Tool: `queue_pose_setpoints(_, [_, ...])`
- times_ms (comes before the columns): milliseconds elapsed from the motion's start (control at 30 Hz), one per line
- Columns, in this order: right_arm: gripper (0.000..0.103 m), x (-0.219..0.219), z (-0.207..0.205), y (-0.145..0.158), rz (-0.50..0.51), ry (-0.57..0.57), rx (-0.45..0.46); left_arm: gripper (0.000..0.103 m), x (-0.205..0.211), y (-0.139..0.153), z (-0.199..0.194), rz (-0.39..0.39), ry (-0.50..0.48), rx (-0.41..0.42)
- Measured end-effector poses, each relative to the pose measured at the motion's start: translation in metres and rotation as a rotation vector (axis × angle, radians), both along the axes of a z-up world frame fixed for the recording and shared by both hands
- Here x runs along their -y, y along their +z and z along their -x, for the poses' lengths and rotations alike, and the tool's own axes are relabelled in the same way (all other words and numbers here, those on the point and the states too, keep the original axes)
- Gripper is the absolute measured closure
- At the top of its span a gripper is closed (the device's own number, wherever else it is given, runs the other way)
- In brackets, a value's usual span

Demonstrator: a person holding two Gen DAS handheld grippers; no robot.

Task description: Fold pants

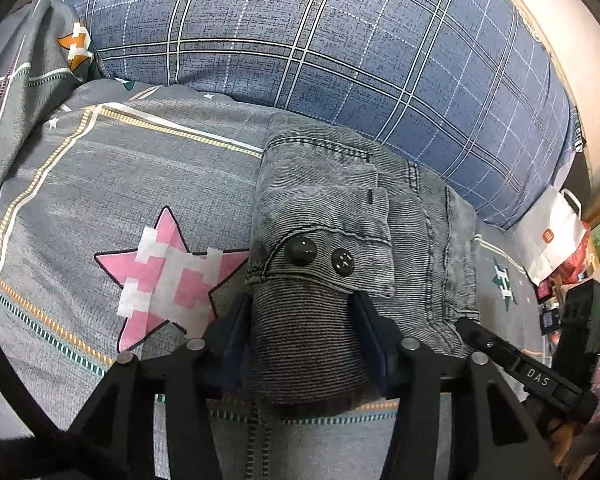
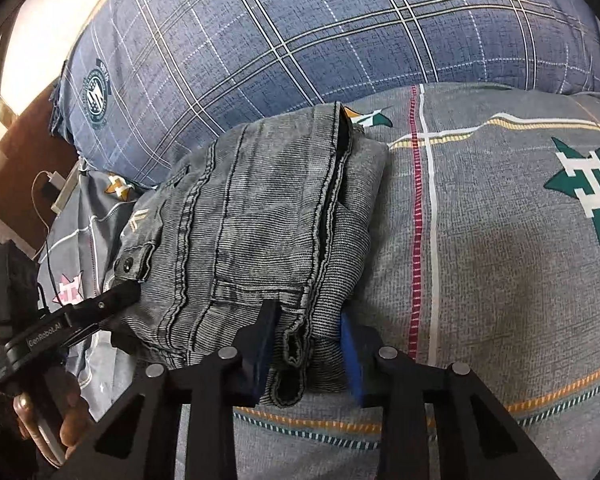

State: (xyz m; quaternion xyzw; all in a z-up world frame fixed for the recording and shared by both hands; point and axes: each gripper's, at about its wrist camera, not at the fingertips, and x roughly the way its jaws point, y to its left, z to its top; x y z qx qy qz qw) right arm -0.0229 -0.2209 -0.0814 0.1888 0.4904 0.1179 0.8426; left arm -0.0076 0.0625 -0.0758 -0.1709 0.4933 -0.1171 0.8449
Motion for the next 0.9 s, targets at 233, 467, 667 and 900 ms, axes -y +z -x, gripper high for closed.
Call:
queue_pose_setpoints(233, [0.064,0.005,-0.007,-0.010,-0.003,-0.005,-0.022,0.048,0.004,0.002,0.002,-0.043,-0.002,0.041])
queue_pose_setpoints(467, [0.058,0.012,0.003,-0.015,-0.070,-0.026,0.029,0.040,-0.007,-0.002,0.017,0.039,0.020,0.045])
queue_pose_setpoints(667, [0.036,0.012,0.052,-0.011,-0.061,-0.107,0.075,0.034,0.005,0.006,0.084,-0.146,0.021,0.142])
queue_pose_setpoints(900, [0.023,-0.018,0.103,-0.009,0.091,-0.099,0.094,0.034,0.032,-0.012,0.125,-0.293,-0.019,0.115])
